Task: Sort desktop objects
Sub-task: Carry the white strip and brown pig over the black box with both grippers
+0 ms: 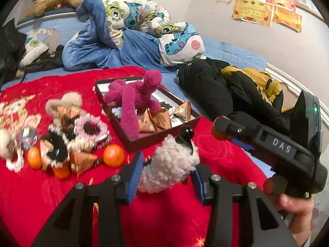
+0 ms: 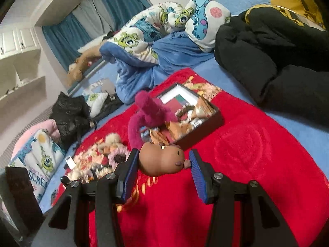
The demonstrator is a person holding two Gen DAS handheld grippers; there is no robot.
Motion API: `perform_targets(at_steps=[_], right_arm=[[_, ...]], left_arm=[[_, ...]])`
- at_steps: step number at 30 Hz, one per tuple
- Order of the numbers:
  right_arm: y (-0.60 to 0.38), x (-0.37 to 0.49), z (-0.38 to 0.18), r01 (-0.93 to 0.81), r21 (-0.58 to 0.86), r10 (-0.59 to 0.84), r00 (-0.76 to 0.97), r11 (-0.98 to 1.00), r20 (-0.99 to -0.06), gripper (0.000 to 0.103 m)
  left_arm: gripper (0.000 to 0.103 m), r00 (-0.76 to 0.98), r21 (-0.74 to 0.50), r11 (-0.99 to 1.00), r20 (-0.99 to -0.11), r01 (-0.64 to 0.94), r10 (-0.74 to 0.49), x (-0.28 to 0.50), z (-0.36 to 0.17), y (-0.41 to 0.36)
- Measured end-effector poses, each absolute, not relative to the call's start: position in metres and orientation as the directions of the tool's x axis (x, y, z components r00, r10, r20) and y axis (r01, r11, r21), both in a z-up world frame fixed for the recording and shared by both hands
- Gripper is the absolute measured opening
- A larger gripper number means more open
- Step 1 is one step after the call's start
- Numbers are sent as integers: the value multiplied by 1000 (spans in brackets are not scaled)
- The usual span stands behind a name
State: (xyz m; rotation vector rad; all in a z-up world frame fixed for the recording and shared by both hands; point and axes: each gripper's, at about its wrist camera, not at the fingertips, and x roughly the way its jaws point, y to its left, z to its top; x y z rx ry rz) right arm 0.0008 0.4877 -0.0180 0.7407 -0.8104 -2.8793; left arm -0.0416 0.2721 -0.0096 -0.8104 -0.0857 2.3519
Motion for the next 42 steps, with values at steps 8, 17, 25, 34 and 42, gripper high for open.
perform_targets(at_steps=[8,17,25,34,42], right_arm=[[520,-51,-18,-69,525,-193,-883,-848,-428,48],[524,-115,-42,-71,407,-164,-842,-911,-513,48],[509,-141,-56,-92,264,-88,-798,-960,-597,48],[494,-159,-65,-63,80,-8,-732,-995,-681,47],[477,-148,-72,6,-95,59,-740,-995,-669,48]], left_arm=[[46,-597,-243,-775,-520,-583,612,-99,5,302],[45,-600,-208,-765,-510,-610,617,-172,2,333],[45,-600,-207,-763,-507,-613,619,-200,-13,344],[45,-568,-183,-737,-528,-651,632,-216,-31,365],[46,-570,-124,-739,-558,-662,604,-207,-36,374]])
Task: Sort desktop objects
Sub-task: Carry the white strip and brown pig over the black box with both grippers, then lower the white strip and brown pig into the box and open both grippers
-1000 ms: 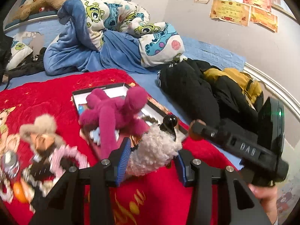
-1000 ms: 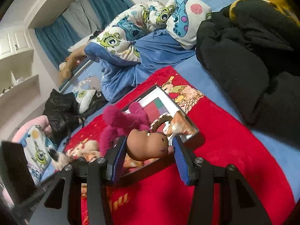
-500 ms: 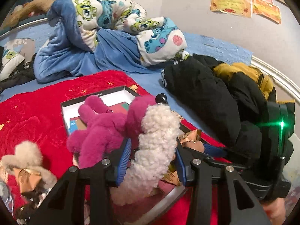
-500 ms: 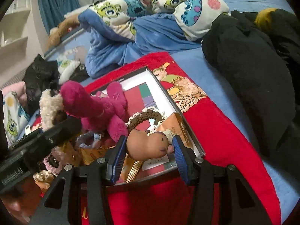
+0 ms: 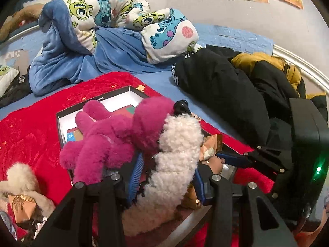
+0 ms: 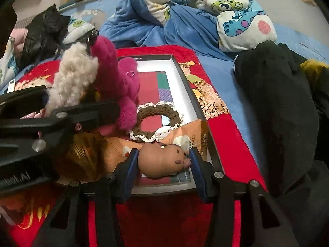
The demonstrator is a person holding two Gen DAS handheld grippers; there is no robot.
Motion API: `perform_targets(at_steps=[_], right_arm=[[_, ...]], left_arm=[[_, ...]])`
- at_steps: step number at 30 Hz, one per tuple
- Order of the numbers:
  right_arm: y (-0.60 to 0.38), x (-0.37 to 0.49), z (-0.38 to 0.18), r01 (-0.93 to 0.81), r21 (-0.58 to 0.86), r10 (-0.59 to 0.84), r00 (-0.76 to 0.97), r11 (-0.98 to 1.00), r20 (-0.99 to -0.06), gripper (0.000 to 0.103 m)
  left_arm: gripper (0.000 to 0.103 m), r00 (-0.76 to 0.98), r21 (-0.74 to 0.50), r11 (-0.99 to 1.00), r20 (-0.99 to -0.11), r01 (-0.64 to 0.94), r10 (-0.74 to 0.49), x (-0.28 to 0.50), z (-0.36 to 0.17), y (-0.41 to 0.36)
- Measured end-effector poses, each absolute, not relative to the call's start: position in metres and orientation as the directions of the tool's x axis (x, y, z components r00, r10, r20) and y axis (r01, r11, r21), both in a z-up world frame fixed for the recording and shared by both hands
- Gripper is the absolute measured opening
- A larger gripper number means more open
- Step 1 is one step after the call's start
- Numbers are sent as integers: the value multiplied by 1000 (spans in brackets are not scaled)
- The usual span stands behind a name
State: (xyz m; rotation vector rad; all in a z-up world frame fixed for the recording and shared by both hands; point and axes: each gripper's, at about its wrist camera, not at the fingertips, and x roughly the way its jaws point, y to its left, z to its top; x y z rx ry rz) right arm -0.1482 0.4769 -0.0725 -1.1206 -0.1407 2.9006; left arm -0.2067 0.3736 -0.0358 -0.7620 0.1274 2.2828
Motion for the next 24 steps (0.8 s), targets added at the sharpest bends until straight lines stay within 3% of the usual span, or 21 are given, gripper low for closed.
perform_targets(at_steps=[12,13,16,19,21,24], right_arm=[[470,-136,-70,-2,-106,66,-792,-994,-607,49],[470,-136,-70,5,-103,58,-796,-995,-603,54],[469,-132,-68,-8,-113,73,-810,-994,-582,92],[473,-129,-66,2,-86,48,-820,-996,-570,97],[472,-129,-65,25,-70,19,-823,-997,-567,103],[472,-125,-62,5,-82,41,-836,-997,-547,103]], left_arm=[[46,-588,-119,-748,-543,-653,600,-202,-35,370],[46,-593,-115,-749,-537,-653,600,-201,-35,370],[47,-608,-113,-756,-523,-645,597,-199,-32,369],[76,-620,-113,-769,-523,-630,585,-201,-30,367],[102,-642,-108,-783,-510,-612,572,-202,-30,363],[103,-638,-131,-775,-494,-618,591,-203,-26,358]])
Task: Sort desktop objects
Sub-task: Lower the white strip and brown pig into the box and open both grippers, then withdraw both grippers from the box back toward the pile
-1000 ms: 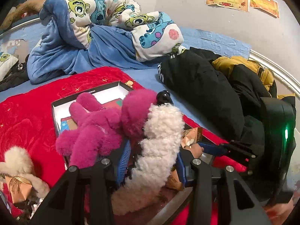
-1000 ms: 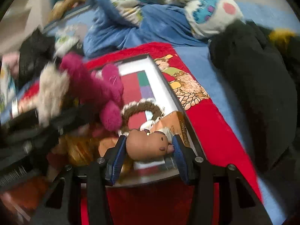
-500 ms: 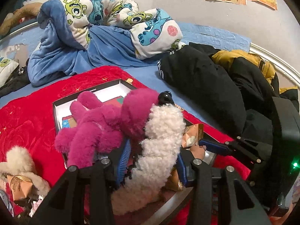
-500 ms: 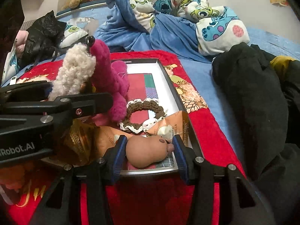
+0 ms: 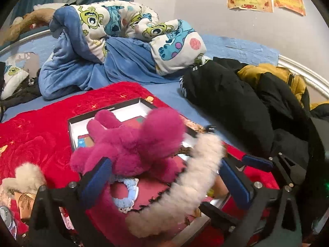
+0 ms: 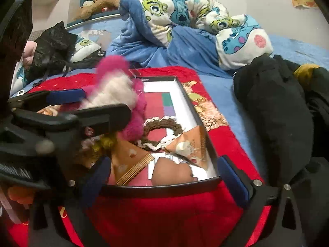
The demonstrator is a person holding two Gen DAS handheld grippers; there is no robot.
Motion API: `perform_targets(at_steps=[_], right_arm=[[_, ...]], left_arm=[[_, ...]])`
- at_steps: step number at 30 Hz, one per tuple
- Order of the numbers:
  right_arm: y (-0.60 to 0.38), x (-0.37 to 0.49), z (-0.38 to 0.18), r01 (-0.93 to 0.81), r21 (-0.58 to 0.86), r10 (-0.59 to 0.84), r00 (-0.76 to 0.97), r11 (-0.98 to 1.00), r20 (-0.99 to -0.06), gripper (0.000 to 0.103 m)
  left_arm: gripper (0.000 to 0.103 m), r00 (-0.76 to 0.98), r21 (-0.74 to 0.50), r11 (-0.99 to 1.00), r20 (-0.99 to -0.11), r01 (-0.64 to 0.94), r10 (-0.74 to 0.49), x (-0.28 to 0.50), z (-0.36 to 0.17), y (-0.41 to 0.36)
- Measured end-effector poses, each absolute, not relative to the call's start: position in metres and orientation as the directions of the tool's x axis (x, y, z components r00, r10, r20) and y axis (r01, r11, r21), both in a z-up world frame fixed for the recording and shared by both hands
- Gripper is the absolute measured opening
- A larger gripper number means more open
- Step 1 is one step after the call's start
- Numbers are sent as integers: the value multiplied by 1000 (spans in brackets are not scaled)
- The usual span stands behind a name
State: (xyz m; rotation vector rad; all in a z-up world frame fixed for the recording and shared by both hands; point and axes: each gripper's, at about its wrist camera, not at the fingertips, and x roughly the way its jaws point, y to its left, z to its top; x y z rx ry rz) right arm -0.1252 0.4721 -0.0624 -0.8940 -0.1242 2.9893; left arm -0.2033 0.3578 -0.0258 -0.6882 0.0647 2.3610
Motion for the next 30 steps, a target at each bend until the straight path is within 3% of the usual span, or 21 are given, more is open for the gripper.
perform_targets(at_steps=[11,27,30], right_arm=[[492,-117,-58,-35,19,20,-859,-999,-511,103],[492,-110,-49,-76,18,58,-872,-997,-485,103],[494,-105,-43,-53,108,-10,-862,-993,-508,103]], left_arm=[[103,-644,-152,-773,-468,-616,605,-204,-21,353],[103,-689,-148,-813,-460,-563,561,-181,0,328],[103,-693,-120,-819,-473,-561,544,-165,8,322]])
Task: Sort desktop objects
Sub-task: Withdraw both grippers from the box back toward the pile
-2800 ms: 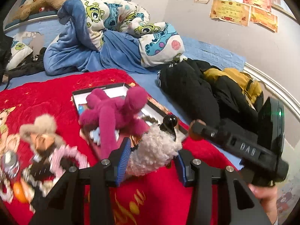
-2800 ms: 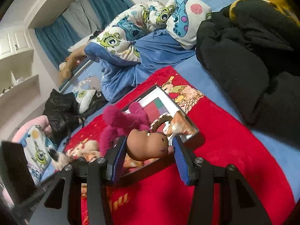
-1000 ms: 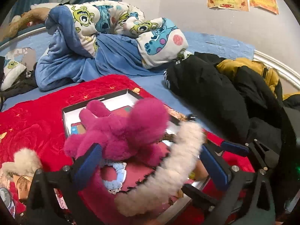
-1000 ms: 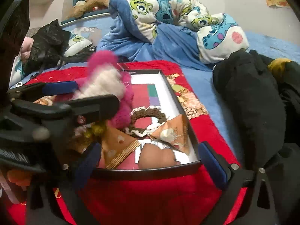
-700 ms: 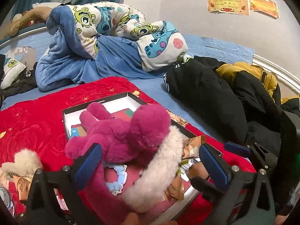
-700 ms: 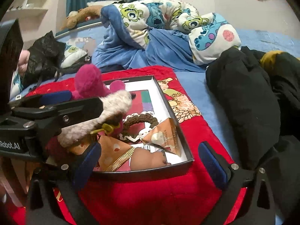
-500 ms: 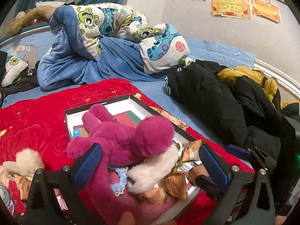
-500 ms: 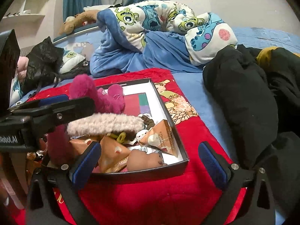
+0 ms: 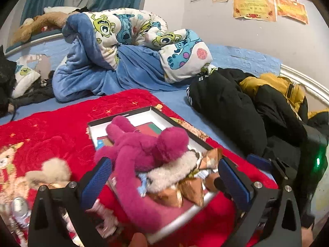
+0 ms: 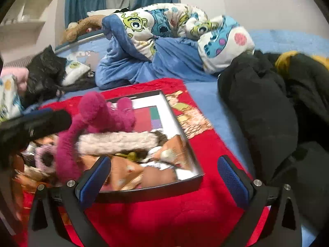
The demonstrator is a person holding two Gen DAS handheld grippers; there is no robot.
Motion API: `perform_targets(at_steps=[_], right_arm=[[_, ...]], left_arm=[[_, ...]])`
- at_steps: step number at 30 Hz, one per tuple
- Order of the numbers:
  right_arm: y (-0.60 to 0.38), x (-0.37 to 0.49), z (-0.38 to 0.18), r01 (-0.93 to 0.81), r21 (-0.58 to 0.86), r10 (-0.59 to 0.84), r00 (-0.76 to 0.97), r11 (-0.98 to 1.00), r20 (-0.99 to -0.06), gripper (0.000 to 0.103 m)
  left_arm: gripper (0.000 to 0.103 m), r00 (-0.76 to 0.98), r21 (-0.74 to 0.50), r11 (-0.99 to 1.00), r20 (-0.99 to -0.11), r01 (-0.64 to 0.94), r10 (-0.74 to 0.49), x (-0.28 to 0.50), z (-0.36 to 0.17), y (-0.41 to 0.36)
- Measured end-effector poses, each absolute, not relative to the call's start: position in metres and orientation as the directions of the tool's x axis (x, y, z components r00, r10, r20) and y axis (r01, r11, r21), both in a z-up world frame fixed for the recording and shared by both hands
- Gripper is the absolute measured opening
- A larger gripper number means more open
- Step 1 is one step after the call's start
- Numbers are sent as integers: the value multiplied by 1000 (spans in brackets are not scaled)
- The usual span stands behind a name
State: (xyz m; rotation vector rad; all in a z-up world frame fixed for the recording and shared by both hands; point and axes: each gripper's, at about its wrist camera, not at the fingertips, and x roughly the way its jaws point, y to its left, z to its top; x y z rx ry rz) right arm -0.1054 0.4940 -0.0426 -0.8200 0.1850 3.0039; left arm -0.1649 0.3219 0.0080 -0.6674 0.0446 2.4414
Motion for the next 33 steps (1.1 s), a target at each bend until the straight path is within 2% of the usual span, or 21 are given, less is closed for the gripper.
perform_targets(at_steps=[2,9,20,26,33], right_arm=[[492,-101,-34,-58,131,-19,-855,-990,-518,103],[469,-69,18,-59,172,-28,-885,-983,-465,103],[399,-22,96,50,290,-145,-938,-956,-314,103],[336,-20,100,121,287,-203,-939,-950,-279,103],[299,-48,70,164,312,-246,-938,-936,-245,103]], left_arm=[[103,-689,-122,-816,-476,-565,547,-151,18,312],[103,-725,-134,-849,-463,-512,510,-115,56,263],[103,-838,-89,-944,-439,-317,323,-49,125,146],[103,-888,-57,-986,-428,-157,166,-26,144,71],[103,-905,-50,-996,-415,-78,91,-45,138,20]])
